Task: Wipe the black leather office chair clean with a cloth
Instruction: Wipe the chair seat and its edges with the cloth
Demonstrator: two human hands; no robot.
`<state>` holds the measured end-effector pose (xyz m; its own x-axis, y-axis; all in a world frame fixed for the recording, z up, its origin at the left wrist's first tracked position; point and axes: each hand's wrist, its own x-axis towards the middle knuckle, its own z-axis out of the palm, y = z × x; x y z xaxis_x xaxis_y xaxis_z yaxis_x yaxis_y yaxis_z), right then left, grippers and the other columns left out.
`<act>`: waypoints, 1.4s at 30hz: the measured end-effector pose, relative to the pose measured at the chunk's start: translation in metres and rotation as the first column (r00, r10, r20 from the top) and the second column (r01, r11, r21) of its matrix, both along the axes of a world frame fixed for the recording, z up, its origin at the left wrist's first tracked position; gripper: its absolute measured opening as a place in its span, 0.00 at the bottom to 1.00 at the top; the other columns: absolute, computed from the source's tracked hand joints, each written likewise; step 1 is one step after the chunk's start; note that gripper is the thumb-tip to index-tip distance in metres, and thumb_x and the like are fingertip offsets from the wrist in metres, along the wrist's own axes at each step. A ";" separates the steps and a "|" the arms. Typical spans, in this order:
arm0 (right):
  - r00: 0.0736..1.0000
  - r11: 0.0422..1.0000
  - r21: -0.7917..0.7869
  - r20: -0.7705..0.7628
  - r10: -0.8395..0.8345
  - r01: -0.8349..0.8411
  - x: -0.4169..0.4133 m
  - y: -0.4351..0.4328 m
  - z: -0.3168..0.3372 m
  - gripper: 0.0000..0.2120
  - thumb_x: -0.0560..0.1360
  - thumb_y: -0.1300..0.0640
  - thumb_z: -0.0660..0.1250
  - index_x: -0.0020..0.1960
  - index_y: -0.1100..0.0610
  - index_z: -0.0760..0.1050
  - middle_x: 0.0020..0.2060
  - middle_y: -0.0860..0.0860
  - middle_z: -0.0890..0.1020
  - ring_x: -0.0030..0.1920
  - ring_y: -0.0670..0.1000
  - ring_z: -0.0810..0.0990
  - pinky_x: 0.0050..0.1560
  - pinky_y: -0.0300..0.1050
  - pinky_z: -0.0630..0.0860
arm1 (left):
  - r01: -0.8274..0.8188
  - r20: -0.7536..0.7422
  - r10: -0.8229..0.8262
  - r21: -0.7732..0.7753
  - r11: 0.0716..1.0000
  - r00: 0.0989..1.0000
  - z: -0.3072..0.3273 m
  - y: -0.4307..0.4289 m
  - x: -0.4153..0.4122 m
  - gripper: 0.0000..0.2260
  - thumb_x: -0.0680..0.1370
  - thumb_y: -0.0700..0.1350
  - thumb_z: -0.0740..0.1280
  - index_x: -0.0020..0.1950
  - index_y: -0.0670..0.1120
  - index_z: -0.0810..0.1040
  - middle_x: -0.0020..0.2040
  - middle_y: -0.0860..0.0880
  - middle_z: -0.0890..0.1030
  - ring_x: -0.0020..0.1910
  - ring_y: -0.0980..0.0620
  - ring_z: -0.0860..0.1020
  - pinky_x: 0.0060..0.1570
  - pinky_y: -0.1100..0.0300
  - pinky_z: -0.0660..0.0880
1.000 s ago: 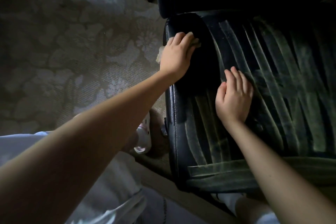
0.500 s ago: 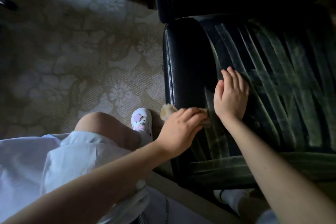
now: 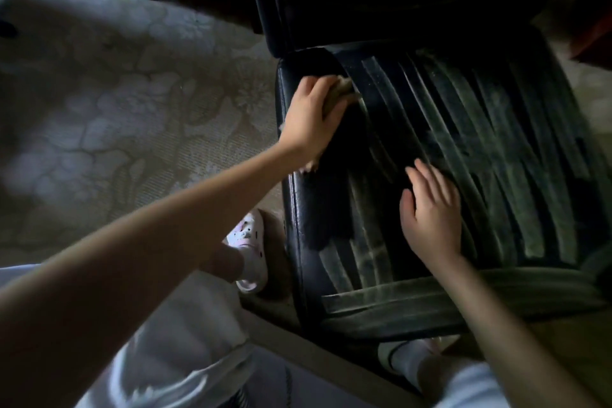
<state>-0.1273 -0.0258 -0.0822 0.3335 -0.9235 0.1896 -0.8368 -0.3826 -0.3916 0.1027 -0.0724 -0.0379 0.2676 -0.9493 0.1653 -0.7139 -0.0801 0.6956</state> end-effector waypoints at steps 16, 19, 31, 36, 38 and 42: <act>0.995 0.992 -0.094 0.065 -0.080 0.086 0.004 0.005 -0.014 0.19 0.77 0.57 0.54 0.62 0.63 0.76 0.63 0.58 0.77 0.65 0.57 0.73 0.66 0.53 0.64 | 0.144 0.260 -0.162 0.086 0.986 0.952 -0.045 -0.004 -0.013 0.20 0.78 0.48 0.60 0.68 0.41 0.71 0.68 0.41 0.72 0.67 0.41 0.70 0.68 0.52 0.64; 0.995 0.991 -0.098 0.055 -0.081 0.087 0.004 0.005 -0.014 0.19 0.77 0.56 0.55 0.61 0.63 0.76 0.62 0.58 0.77 0.65 0.57 0.73 0.65 0.53 0.64 | 0.231 0.262 -0.237 0.053 0.971 0.935 -0.046 0.021 -0.030 0.21 0.77 0.49 0.59 0.65 0.39 0.74 0.65 0.39 0.75 0.64 0.41 0.74 0.66 0.52 0.67; 0.986 0.989 -0.124 0.156 -0.061 0.080 0.001 0.000 -0.019 0.18 0.76 0.58 0.55 0.59 0.64 0.77 0.60 0.59 0.79 0.62 0.59 0.76 0.63 0.51 0.66 | 0.661 -0.080 -0.658 0.027 0.750 0.749 -0.026 0.121 -0.067 0.15 0.78 0.42 0.61 0.62 0.39 0.75 0.58 0.44 0.80 0.58 0.50 0.77 0.61 0.57 0.71; 0.982 0.993 -0.097 0.182 -0.045 0.063 0.000 0.001 -0.016 0.19 0.76 0.58 0.55 0.59 0.64 0.77 0.60 0.59 0.78 0.62 0.58 0.75 0.64 0.51 0.64 | 0.338 -0.488 -0.222 0.163 0.927 0.844 -0.001 0.081 -0.057 0.14 0.78 0.40 0.62 0.64 0.46 0.73 0.53 0.52 0.77 0.51 0.62 0.74 0.55 0.71 0.69; 0.987 0.995 -0.081 0.155 -0.049 0.062 0.000 0.003 -0.014 0.19 0.76 0.57 0.55 0.59 0.64 0.77 0.61 0.58 0.78 0.63 0.57 0.74 0.65 0.51 0.64 | 0.149 -0.523 -0.007 0.230 0.962 0.852 0.005 0.046 -0.047 0.13 0.79 0.39 0.62 0.63 0.47 0.74 0.50 0.51 0.78 0.46 0.58 0.75 0.50 0.66 0.72; 0.988 0.996 -0.017 0.132 -0.082 0.085 0.002 0.004 -0.012 0.20 0.77 0.56 0.53 0.61 0.63 0.76 0.63 0.56 0.76 0.67 0.53 0.70 0.68 0.48 0.59 | -0.030 -0.343 0.095 0.188 0.982 0.935 0.020 -0.031 -0.012 0.14 0.79 0.40 0.62 0.64 0.47 0.74 0.52 0.48 0.79 0.51 0.52 0.76 0.53 0.61 0.71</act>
<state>-0.1249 -0.0219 -0.0945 0.2267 -0.9421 0.2472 -0.8082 -0.3236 -0.4920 0.0907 -0.1031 -0.0174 0.3374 -0.9339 -0.1182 -0.4181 -0.2611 0.8700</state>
